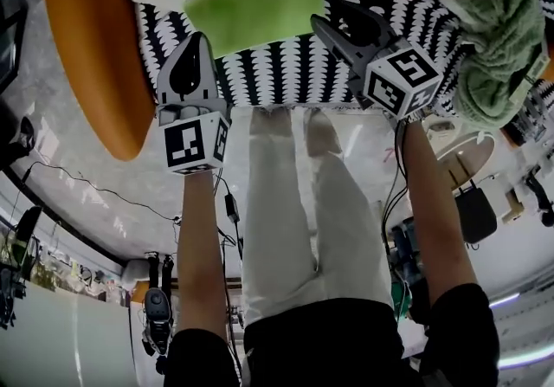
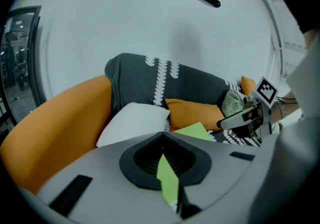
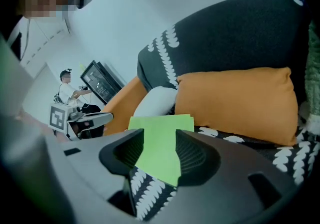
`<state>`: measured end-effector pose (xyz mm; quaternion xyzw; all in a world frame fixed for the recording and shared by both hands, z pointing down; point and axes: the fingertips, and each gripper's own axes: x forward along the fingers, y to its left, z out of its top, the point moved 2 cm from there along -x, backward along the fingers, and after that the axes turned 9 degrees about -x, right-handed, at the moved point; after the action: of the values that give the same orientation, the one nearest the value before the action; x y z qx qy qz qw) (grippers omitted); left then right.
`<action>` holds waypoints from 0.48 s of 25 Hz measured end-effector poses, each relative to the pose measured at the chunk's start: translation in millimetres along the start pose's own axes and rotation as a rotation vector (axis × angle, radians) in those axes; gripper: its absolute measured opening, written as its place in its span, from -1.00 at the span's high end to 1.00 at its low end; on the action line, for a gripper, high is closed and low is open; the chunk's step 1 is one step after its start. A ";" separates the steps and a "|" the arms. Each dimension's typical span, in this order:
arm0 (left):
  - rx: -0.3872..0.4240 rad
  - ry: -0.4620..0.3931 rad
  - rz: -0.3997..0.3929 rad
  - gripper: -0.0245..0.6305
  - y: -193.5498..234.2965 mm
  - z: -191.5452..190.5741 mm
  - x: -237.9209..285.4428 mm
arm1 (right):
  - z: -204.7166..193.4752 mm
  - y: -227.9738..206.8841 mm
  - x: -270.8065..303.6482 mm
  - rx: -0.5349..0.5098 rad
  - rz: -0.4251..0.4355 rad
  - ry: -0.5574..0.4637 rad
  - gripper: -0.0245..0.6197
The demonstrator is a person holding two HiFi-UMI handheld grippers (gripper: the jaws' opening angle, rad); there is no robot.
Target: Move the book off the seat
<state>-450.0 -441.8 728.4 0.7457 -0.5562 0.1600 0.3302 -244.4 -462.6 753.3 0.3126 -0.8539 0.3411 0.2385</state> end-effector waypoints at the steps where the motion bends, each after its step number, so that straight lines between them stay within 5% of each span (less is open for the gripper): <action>1: -0.003 0.012 0.003 0.89 2.7 -4.0 3.8 | -4.3 -5.5 4.3 0.000 0.012 0.012 0.31; 4: 0.003 0.048 0.017 0.89 12.5 -15.0 13.3 | -12.5 -22.1 17.5 0.009 0.048 0.040 0.14; 12: 0.013 0.151 0.038 0.89 35.9 -51.3 31.3 | -30.1 -49.5 51.3 0.020 0.106 0.101 0.07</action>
<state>-466.6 -436.0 796.2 0.7229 -0.5429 0.2255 0.3631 -239.5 -488.0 826.2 0.2517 -0.8527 0.3769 0.2599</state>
